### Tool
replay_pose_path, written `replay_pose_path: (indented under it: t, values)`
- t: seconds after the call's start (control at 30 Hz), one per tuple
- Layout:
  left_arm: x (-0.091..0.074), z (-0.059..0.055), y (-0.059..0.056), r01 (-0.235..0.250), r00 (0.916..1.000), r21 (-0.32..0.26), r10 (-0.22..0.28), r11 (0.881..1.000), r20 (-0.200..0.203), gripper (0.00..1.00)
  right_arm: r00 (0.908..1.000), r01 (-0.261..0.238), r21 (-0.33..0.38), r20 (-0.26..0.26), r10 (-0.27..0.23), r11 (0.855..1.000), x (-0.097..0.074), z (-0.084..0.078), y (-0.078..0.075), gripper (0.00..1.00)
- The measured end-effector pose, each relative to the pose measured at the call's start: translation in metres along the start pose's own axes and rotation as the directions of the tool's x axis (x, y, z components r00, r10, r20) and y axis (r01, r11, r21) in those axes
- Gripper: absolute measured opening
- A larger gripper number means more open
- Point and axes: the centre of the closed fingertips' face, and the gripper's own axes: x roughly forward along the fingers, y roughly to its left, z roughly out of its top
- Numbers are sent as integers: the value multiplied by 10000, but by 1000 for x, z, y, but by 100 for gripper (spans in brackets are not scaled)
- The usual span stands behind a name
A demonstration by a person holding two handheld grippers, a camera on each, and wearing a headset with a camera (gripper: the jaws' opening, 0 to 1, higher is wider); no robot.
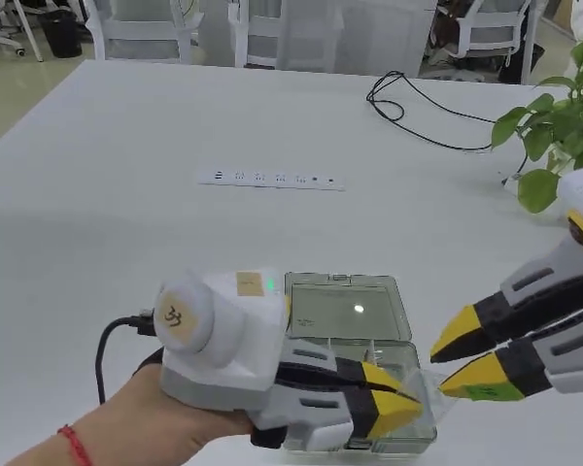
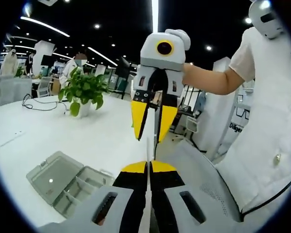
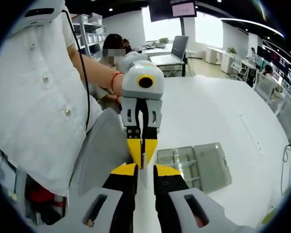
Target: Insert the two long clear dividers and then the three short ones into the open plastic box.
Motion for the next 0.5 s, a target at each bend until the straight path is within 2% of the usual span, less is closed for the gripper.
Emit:
replay_pose_path:
  t: [0.13, 0.5]
  values:
    - [0, 3, -4, 169, 9998, 188, -170, 9997, 53, 0, 9987, -499, 63, 46, 499, 9987, 3, 1, 9, 13]
    - [-1, 6, -9, 308, 9994, 347, -313, 9989, 154, 0, 9958, -890, 309, 236, 883, 9956, 4, 1, 14, 3]
